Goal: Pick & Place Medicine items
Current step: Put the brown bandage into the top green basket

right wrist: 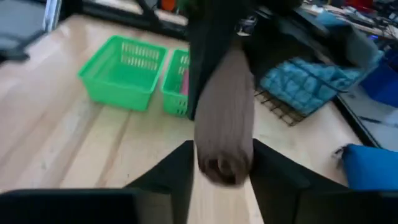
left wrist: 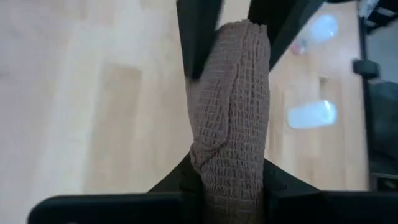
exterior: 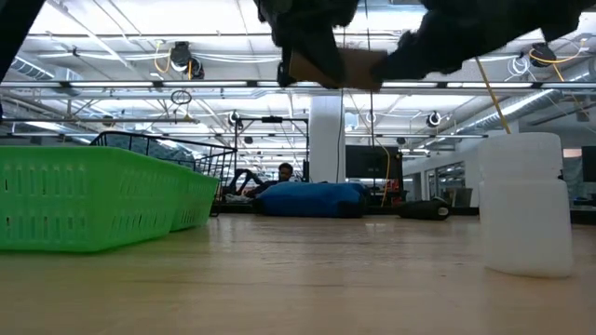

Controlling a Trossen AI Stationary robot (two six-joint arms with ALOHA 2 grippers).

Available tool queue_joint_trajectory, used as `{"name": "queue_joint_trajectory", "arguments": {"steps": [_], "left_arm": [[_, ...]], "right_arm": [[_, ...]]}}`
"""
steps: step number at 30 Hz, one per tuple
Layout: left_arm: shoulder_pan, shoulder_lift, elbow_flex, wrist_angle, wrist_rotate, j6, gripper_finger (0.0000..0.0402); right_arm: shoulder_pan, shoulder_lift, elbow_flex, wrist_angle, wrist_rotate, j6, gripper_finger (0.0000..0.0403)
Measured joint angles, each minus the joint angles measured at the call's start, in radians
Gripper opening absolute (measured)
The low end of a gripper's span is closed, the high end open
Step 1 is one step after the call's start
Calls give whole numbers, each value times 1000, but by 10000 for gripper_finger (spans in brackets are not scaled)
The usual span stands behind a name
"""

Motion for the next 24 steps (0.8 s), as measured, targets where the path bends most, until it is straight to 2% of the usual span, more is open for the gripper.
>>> {"name": "queue_joint_trajectory", "arguments": {"steps": [5,9,12,17,24], "left_arm": [[-49,-147,-39,-52,-89,57,60],[-104,-276,-173,-60,-144,103,60],[-119,-380,-296,-23,-149,70,60],[-126,-495,-526,-39,-245,36,60],[-107,-532,-780,58,-244,74,60]], "right_arm": [[4,-137,-5,-145,-41,81,185],[2,-222,-23,-175,-27,121,203],[2,-251,-57,-179,-26,121,205],[2,-271,-106,-99,-23,85,197],[2,-271,-114,-55,-23,55,189]]}}
